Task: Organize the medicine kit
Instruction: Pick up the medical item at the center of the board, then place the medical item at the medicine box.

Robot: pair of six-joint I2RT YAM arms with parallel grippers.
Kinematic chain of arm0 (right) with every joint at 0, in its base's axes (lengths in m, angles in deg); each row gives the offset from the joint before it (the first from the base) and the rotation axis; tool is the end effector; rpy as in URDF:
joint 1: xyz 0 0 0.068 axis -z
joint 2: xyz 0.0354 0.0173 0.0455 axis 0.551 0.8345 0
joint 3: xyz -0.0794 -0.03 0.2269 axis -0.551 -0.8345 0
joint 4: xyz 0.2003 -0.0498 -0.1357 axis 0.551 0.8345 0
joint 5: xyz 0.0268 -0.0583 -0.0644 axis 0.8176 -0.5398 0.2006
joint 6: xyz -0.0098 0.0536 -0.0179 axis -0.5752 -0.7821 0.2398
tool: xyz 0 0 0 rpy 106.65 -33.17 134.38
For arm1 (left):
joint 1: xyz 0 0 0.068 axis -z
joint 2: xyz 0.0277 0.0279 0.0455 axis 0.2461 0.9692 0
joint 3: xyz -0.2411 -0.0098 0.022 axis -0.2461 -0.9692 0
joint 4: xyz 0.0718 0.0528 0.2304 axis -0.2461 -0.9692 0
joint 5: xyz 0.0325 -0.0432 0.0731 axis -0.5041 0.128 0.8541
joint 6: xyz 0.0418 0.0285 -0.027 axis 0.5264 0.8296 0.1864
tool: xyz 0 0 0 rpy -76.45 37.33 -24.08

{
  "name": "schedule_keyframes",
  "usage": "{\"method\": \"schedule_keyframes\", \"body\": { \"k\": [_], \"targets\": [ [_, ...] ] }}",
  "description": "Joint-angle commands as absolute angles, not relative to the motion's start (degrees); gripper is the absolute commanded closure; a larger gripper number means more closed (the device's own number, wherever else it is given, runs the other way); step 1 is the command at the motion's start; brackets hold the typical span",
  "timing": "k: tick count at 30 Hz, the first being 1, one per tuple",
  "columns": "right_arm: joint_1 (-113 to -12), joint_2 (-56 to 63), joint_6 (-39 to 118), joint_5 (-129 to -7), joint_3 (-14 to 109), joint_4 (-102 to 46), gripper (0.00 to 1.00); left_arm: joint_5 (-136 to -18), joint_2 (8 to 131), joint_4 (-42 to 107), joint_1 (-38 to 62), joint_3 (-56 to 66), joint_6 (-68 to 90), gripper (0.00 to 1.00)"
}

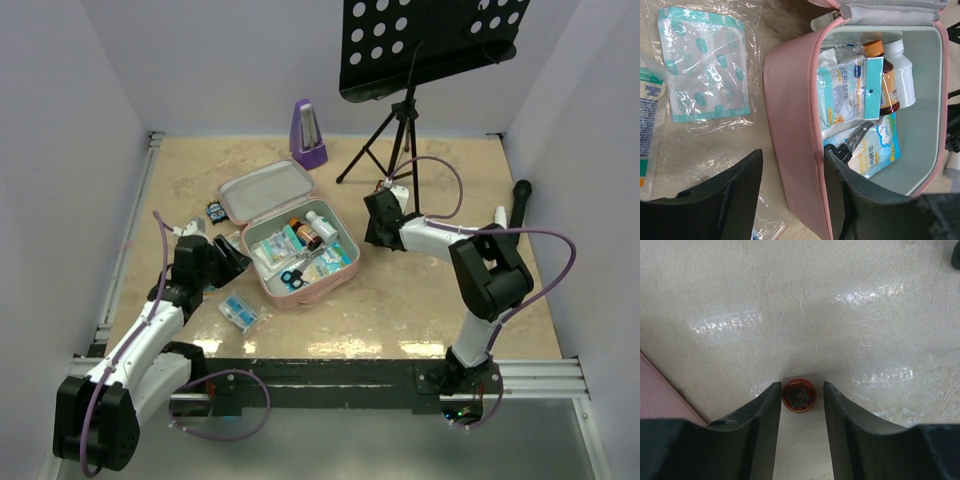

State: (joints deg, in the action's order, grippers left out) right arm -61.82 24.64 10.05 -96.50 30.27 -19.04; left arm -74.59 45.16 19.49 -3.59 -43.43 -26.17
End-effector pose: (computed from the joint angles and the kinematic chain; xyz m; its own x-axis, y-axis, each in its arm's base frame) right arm 0.3081 0.1503 0.1342 -0.7270 0.2349 -0.6452 0.2080 0.9708 0.1191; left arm 0.1906 -0.0399 0.1721 -0.5936 -0.6461 -0.4799 -0.2781 0.7242 -0.6311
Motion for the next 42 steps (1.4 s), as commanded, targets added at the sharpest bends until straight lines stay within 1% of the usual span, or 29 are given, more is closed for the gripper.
{"method": "schedule_keyframes", "body": {
  "k": [1, 4, 8, 13, 20, 25, 28, 31, 42],
  "targets": [
    [-61.73, 25.28, 10.72, -97.37, 31.23, -19.57, 0.61, -75.07, 45.46, 21.43, -3.52, -43.69, -26.51, 0.44],
    [-61.82, 24.66, 10.72, -97.37, 30.26, -19.66, 0.67, -75.07, 45.37, 21.43, -3.52, -43.69, -26.51, 0.44],
    [-61.91, 22.65, 10.37, -97.10, 29.21, -19.31, 0.79, -75.15, 45.28, 21.25, -3.52, -43.69, -26.60, 0.44],
    [-62.70, 16.33, 10.19, -97.89, 29.55, -16.77, 0.89, -75.15, 45.28, 20.72, -3.52, -42.73, -26.68, 0.44],
    [-67.35, 5.25, 10.37, -102.46, 32.45, -9.74, 0.92, -74.45, 45.28, 19.75, -3.52, -40.79, -26.77, 0.44],
    [-75.60, 1.64, 11.16, -102.55, 34.65, -8.24, 0.93, -73.84, 45.63, 20.02, -3.52, -40.44, -26.95, 0.44],
    [-80.62, 2.95, 10.55, -102.99, 35.79, -7.53, 0.94, -73.84, 45.90, 20.37, -3.52, -40.87, -27.38, 0.44],
    [-83.17, 4.79, 10.20, -102.64, 36.50, -8.49, 0.95, -74.10, 46.16, 21.16, -3.52, -41.58, -27.82, 0.44],
    [-83.97, 17.36, 13.53, -101.50, 41.59, -11.83, 0.94, -73.66, 47.04, 20.64, -3.52, -41.67, -27.21, 0.44]
  ]
}}
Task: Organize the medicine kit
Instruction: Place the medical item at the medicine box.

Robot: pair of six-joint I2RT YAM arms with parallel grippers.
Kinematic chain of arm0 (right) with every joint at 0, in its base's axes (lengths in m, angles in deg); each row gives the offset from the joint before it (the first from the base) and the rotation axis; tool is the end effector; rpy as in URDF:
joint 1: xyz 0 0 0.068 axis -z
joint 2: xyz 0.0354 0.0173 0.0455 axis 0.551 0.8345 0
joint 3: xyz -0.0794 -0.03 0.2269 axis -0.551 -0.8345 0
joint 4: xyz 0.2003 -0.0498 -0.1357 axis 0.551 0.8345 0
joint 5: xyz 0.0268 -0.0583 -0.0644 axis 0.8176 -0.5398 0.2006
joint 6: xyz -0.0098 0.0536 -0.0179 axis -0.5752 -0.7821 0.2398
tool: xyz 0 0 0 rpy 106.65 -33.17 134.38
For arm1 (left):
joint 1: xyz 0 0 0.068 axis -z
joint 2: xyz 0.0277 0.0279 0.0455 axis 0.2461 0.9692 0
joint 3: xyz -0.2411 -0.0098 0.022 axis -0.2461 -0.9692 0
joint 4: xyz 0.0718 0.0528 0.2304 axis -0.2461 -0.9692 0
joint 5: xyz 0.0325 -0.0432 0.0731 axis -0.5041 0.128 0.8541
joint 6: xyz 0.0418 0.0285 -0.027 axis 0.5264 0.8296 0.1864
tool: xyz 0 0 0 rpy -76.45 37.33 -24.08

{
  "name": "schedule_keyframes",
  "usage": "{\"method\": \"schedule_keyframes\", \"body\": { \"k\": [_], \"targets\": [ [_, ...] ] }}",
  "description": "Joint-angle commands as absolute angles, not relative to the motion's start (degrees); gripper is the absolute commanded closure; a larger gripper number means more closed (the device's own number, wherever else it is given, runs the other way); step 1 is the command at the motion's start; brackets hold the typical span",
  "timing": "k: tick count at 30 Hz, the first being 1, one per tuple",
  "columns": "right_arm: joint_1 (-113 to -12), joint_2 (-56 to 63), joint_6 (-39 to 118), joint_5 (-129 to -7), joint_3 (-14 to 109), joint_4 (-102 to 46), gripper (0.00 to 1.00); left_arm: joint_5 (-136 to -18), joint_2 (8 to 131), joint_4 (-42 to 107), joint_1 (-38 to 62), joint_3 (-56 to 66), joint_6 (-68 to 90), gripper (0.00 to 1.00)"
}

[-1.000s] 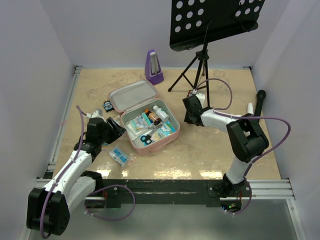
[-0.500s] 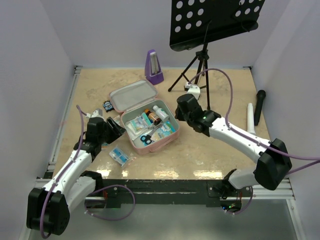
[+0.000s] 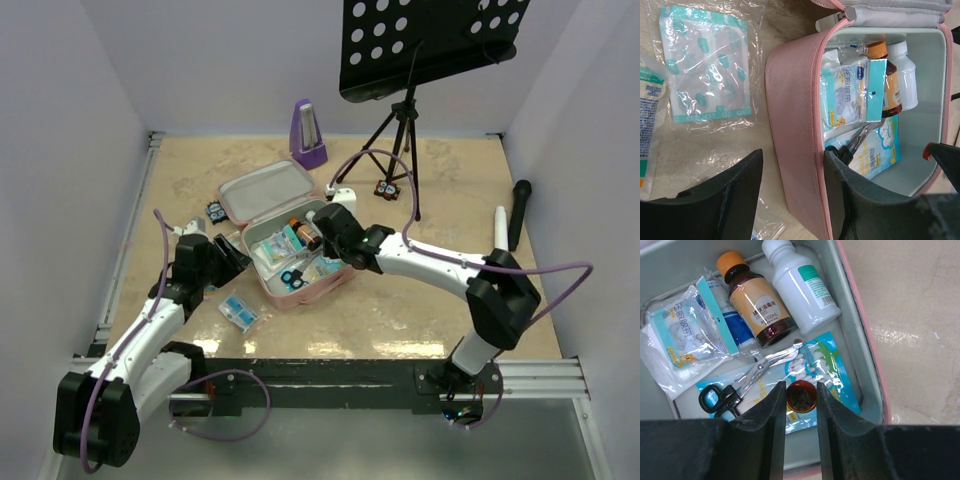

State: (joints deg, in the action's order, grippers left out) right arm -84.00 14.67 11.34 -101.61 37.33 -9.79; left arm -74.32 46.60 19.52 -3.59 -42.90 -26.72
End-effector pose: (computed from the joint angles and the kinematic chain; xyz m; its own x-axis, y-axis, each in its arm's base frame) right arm 0.2283 0.2499 0.2158 -0.6627 0.0051 -0.7489 -0.1517 0.9783 0.1409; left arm 0.1933 -0.0402 0.1706 -0.5953 -0.6525 -0.4689 -0.2956 0.7205 -0.6273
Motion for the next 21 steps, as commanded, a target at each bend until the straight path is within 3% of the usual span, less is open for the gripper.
{"method": "schedule_keyframes", "body": {
  "k": [1, 9, 21],
  "targets": [
    [-83.97, 18.50, 13.80, -101.32, 42.29, -11.92, 0.94, -73.57, 47.04, 20.55, -3.52, -41.67, -27.12, 0.44],
    [-82.74, 25.45, 14.76, -102.82, 46.25, -11.84, 0.94, -73.22, 47.13, 20.28, -3.52, -42.28, -27.21, 0.44],
    [-81.77, 24.93, 16.69, -102.02, 44.68, -13.59, 0.94, -72.78, 48.71, 21.25, -3.52, -42.46, -27.03, 0.44]
  ]
}}
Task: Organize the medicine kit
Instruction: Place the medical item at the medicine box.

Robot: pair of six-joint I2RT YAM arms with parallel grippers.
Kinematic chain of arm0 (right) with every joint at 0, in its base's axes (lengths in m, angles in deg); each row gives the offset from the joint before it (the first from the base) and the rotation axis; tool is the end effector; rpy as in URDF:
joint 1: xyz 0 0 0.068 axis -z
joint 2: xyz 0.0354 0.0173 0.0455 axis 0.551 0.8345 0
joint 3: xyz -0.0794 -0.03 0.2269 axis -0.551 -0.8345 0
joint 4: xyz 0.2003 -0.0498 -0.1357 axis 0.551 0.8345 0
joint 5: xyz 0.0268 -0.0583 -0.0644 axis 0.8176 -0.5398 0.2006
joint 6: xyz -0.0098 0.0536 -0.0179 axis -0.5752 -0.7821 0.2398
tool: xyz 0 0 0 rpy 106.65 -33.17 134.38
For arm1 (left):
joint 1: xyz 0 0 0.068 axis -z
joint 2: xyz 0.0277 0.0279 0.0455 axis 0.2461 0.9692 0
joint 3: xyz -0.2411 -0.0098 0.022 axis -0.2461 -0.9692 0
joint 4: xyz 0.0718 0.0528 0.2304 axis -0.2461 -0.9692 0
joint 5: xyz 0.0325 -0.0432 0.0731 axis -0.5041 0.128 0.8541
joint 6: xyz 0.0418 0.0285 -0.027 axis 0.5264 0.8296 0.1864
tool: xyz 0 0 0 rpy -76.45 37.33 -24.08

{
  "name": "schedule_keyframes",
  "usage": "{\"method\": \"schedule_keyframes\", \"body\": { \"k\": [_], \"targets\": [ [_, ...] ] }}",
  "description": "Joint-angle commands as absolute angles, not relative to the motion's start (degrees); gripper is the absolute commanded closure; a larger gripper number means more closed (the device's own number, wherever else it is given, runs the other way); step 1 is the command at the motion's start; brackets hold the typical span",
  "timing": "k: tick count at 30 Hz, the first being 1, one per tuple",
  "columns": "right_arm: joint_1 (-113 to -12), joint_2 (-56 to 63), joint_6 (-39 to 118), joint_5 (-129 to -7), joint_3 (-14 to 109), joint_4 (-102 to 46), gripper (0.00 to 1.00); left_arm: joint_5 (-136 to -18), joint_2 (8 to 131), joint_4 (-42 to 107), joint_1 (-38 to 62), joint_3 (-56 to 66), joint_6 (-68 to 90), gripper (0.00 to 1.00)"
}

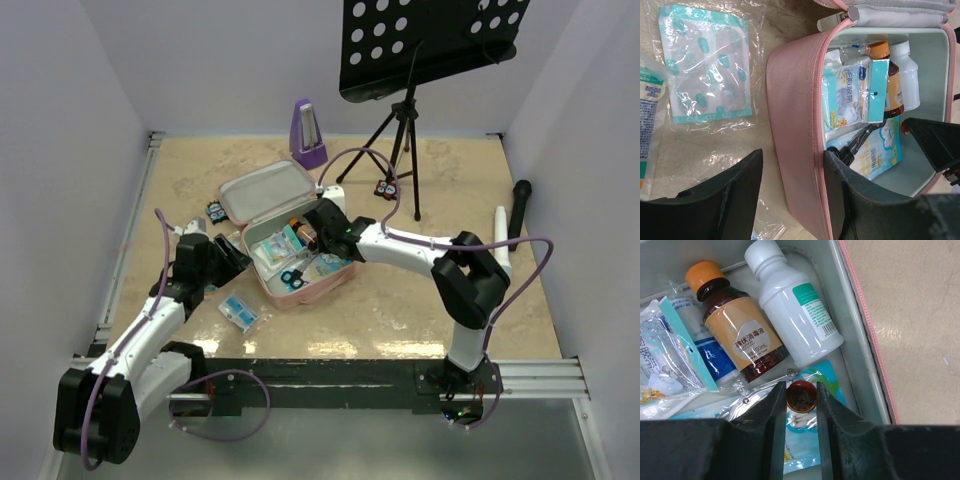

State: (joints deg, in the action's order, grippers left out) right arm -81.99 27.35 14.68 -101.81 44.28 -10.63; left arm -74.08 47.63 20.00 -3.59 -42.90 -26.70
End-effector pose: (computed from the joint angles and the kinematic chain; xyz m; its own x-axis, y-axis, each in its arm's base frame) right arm 0.2618 0.2697 0.1790 -0.6944 -0.0758 -0.7156 -0.1497 0.9879 0.0405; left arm 0.1949 -0.0404 0.1682 -0.5975 -0.6521 -0.4666 -0.3033 0.7225 -0.6213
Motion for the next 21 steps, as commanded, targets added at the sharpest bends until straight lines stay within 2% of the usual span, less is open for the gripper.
{"method": "schedule_keyframes", "body": {
  "k": [1, 14, 21],
  "targets": [
    [-82.21, 24.23, 17.13, -100.72, 44.32, -14.55, 0.94, -72.95, 48.88, 21.42, -3.52, -42.63, -26.95, 0.44],
    [-86.96, 24.85, 16.88, -99.12, 44.15, -15.18, 0.93, -73.40, 50.03, 22.22, -3.52, -42.55, -27.21, 0.44],
    [-86.96, 14.83, 17.92, -98.08, 42.21, -17.46, 0.62, -72.52, 48.98, 20.81, -3.52, -41.14, -27.12, 0.45]
  ]
}}
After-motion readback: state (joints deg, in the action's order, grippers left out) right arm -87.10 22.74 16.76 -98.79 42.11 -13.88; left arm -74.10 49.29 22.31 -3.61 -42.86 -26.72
